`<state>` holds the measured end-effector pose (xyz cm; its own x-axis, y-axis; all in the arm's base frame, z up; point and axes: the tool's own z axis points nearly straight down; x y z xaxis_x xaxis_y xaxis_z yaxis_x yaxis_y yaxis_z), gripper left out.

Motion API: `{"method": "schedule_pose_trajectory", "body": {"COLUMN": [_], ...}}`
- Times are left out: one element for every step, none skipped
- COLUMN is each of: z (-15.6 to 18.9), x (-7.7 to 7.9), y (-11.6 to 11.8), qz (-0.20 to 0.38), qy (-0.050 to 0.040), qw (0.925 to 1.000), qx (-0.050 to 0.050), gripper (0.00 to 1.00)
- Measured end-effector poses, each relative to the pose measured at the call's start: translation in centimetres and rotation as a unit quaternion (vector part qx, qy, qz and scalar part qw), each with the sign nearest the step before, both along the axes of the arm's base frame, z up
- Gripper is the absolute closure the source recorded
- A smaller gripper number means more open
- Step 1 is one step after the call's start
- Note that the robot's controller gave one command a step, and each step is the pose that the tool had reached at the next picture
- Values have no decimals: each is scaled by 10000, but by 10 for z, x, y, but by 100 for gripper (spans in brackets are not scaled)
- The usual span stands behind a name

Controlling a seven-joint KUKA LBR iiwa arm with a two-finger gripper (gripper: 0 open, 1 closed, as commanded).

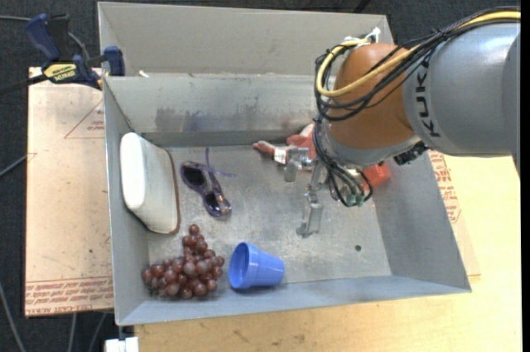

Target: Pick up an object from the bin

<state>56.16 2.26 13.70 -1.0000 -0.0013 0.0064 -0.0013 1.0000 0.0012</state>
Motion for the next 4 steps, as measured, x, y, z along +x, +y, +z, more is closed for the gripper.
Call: {"method": "schedule_pose_trajectory", "body": {"z": [4, -32, -56, -60], "x": [2, -16, -10, -8], "y": [0, 45, 72, 61], "qz": [-2, -17, 85, 132], "qy": [-35, -49, -34, -40], "qw": [10000, 10000, 10000, 9999], "qx": [1, -2, 25, 15], "gripper": [0, 0, 0, 0]}}
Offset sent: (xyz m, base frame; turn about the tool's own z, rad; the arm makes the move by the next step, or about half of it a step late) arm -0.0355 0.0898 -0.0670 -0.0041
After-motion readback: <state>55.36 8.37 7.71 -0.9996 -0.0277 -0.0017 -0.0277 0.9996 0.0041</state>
